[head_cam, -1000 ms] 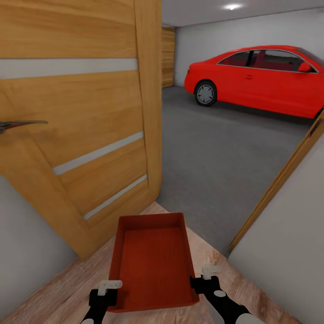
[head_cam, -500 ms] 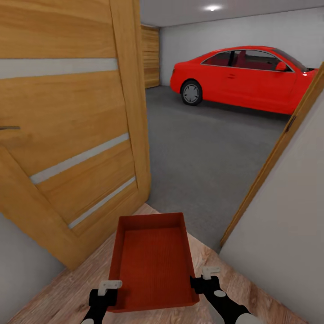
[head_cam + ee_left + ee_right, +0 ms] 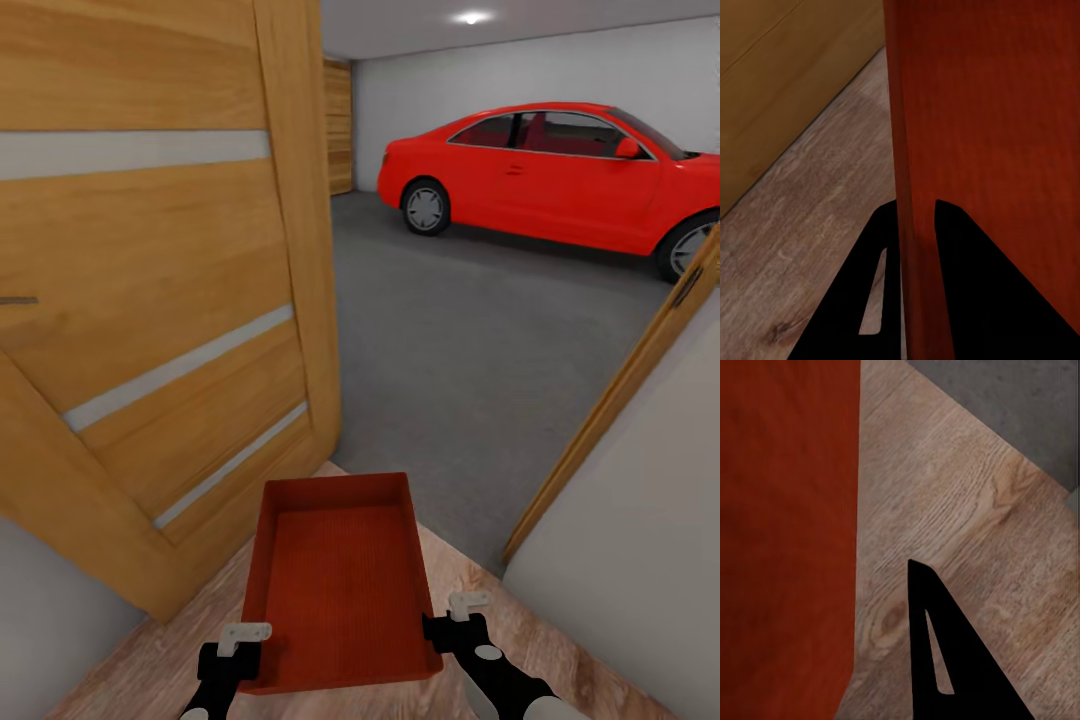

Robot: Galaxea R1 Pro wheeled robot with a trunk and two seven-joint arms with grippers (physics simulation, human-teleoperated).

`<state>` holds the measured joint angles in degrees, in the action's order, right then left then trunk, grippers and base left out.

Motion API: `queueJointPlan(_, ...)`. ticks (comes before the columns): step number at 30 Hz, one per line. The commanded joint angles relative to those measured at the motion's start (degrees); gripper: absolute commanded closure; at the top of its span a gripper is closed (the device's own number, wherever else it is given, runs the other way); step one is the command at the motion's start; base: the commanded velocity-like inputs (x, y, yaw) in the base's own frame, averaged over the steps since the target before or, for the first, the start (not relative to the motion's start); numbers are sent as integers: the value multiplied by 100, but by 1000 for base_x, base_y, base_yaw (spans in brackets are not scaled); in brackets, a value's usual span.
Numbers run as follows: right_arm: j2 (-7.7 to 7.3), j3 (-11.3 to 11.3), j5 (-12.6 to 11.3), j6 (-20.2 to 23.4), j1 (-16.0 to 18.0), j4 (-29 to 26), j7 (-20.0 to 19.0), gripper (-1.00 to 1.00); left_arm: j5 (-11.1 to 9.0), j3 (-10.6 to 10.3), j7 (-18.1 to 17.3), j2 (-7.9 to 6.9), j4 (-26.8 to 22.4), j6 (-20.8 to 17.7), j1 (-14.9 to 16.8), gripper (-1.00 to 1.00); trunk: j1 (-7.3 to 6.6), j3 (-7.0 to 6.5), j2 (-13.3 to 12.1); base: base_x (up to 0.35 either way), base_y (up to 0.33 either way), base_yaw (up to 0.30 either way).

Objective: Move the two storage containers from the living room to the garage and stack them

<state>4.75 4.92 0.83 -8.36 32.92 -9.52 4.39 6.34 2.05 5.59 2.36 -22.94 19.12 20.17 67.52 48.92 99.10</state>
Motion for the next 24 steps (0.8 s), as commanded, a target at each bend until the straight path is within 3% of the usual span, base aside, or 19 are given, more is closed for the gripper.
queueJointPlan(1,-27,-27,5,-17,4,12,71,100,116,68,65,1,-14,14,5,100,0,1,2,13,11,-137)
queueJointPlan(24,-27,-27,5,-17,4,12,71,100,114,68,65,1,-10,13,5,100,0,-76,2,1,10,-203)
